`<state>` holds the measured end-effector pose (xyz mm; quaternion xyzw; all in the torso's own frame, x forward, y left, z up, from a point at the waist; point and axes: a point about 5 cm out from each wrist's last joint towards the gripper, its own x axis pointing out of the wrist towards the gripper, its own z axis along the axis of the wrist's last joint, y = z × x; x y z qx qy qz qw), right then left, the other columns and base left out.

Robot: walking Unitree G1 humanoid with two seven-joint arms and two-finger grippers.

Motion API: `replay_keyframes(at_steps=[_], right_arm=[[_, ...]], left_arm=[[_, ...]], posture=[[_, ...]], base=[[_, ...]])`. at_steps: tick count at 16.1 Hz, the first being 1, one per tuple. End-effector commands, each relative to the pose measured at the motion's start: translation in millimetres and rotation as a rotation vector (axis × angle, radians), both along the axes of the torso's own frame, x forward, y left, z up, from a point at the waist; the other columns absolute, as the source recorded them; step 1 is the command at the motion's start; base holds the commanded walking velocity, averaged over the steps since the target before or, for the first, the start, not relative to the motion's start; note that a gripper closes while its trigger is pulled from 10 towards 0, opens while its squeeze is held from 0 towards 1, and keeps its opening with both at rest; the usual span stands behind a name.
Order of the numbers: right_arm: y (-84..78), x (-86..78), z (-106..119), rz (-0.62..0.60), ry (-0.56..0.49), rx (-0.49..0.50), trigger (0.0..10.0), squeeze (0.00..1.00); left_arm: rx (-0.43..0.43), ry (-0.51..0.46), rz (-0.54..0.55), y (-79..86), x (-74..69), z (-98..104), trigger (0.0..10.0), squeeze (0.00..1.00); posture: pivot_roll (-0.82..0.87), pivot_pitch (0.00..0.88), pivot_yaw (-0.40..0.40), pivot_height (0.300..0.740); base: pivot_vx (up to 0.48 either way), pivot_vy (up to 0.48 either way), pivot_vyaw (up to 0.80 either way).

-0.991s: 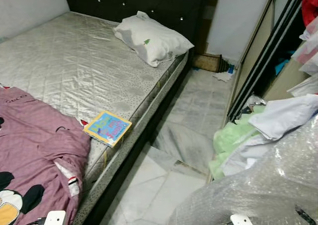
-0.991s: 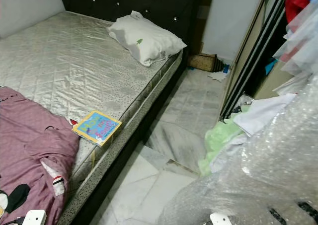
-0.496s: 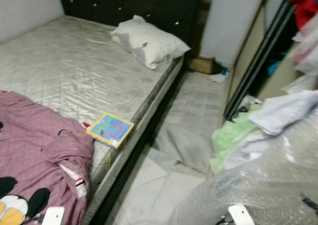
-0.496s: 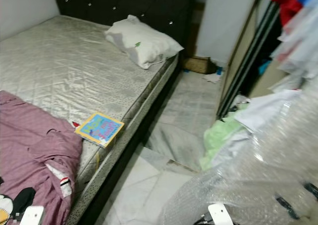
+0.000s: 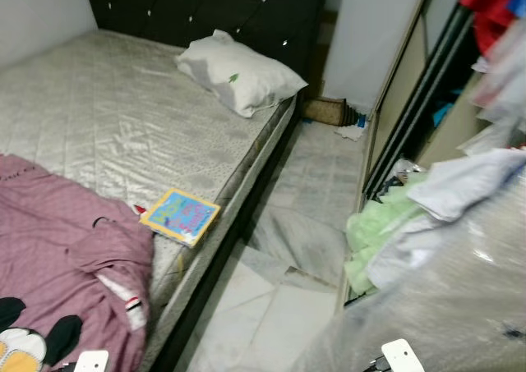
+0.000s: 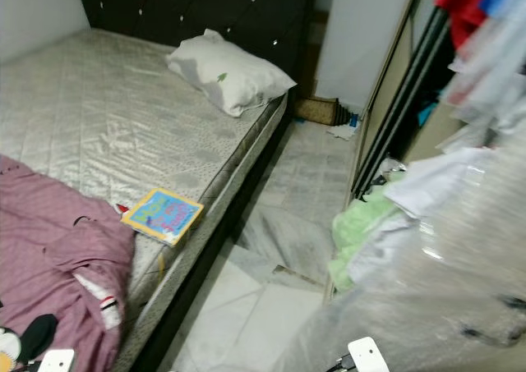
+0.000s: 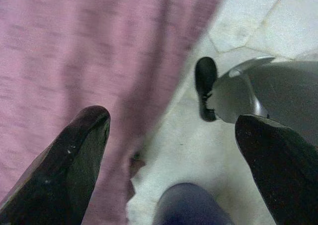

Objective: Clean up the room

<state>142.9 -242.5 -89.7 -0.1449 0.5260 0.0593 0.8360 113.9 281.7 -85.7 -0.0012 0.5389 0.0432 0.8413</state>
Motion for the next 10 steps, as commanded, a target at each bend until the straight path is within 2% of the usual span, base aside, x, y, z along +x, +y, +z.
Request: replay_keyframes(at_steps=[1, 2, 10], right_arm=[[-0.7, 0.5, 0.4, 0.008, 0.003, -0.002, 10.0, 0.0], [-0.8, 0.6, 0.4, 0.008, 0.003, -0.003, 10.0, 0.0], [-1.4, 0.7, 0.6, -0.007, -0.01, -0.012, 10.0, 0.0]], left_arm=[[0.001, -0.007, 0.004, 1.4, 1.9, 1.1, 10.0, 0.0], [0.004, -0.013, 0.0, 1.4, 2.6, 1.4, 10.0, 0.0], [0.006, -0.01, 0.002, 1.7, 2.0, 1.3, 10.0, 0.0]], posture=[[-0.1, 0.04, -0.039, 0.74], [-0.1, 0.04, -0.039, 0.74], [-0.09, 0.043, -0.041, 0.74]], base=[[0.0, 0.48, 0.0], [0.0, 0.289, 0.0], [0.0, 0.0, 0.0]])
